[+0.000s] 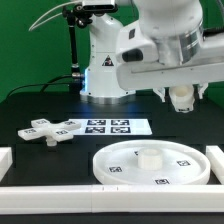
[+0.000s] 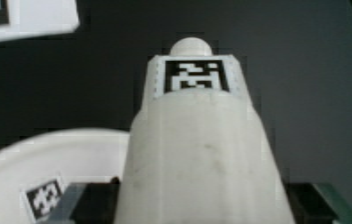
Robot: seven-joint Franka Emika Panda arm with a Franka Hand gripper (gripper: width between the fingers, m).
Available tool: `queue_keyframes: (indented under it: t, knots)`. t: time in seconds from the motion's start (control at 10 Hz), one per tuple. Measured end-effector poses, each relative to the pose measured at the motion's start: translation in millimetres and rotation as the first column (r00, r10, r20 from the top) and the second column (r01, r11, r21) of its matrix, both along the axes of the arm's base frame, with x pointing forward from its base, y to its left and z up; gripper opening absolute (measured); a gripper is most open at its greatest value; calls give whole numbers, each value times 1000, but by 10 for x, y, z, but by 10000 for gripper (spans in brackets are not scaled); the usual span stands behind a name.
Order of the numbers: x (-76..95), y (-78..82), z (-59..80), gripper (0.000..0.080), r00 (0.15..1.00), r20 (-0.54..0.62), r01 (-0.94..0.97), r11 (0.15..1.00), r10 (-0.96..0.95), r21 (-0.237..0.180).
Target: Assemble round table
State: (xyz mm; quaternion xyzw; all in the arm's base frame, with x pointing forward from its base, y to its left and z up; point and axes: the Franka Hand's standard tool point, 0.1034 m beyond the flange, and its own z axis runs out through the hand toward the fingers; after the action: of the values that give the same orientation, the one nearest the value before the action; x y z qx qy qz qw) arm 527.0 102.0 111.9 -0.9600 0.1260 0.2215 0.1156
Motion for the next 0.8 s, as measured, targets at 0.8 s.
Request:
queue_keyframes:
  t: [0.8]
  knots:
    - [400, -185, 187, 409, 807, 586, 16, 989, 75, -150]
